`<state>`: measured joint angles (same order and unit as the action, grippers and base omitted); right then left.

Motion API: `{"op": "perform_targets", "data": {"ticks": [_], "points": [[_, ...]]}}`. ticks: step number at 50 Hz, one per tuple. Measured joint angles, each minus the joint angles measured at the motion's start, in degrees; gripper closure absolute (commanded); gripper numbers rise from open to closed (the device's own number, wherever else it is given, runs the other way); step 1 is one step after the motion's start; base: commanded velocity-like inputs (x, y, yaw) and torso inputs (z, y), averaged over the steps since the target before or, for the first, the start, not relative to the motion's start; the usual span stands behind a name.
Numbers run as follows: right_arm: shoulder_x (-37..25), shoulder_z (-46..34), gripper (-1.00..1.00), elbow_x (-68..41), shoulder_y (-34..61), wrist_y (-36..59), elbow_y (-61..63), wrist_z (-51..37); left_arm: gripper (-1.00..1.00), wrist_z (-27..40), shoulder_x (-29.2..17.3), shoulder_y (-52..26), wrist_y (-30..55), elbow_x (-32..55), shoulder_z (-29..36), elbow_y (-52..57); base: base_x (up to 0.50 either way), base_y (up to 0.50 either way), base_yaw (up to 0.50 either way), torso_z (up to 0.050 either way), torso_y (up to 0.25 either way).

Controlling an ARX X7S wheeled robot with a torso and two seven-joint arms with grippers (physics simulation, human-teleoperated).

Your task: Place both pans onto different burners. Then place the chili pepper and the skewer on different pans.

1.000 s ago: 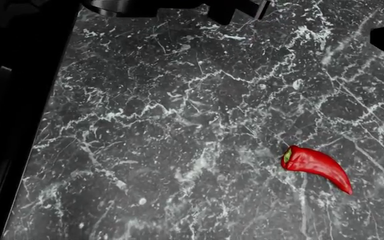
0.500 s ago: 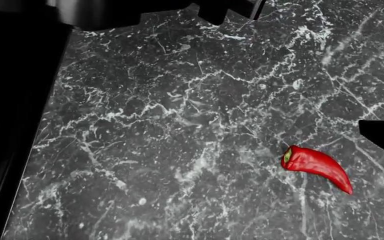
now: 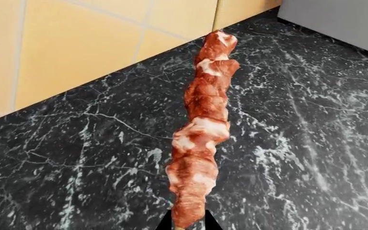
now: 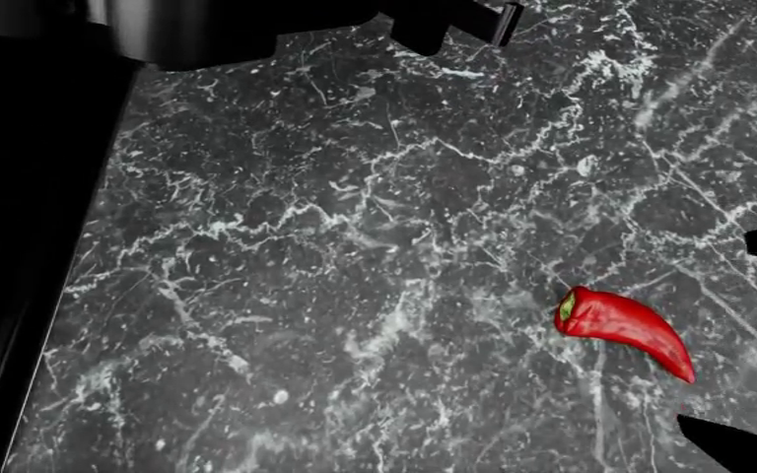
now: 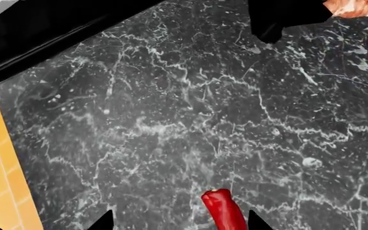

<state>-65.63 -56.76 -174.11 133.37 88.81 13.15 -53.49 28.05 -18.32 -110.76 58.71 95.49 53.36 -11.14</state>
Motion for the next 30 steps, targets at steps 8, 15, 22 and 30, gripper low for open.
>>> {"op": "perform_targets", "data": {"ticks": [8, 15, 22, 30], "points": [[-0.42, -1.90, -1.00, -0.50, 0.09, 0.09, 2.61, -0.86, 1.00, 0.18, -0.04, -0.02, -0.01, 0.34, -0.09, 0.24, 0.00, 0.00, 0.00, 0.000, 0.000], [0.10, -0.78, -1.00, 2.40, -3.07, -0.17, 4.18, -0.33, 1.00, 0.37, -0.11, 0.07, -0.05, 0.64, -0.15, 0.53, 0.00, 0.00, 0.00, 0.000, 0.000], [0.96, 0.95, -1.00, 6.31, -6.91, -0.09, 4.77, 0.77, 1.00, 0.30, -0.11, 0.15, -0.14, 0.69, -0.13, 0.63, 0.00, 0.00, 0.00, 0.000, 0.000], [1.51, 2.23, -1.00, 10.06, -10.25, 0.08, 5.40, 2.36, 1.00, 0.13, -0.09, 0.23, -0.25, 0.75, -0.08, 0.63, 0.00, 0.00, 0.00, 0.000, 0.000]]}}
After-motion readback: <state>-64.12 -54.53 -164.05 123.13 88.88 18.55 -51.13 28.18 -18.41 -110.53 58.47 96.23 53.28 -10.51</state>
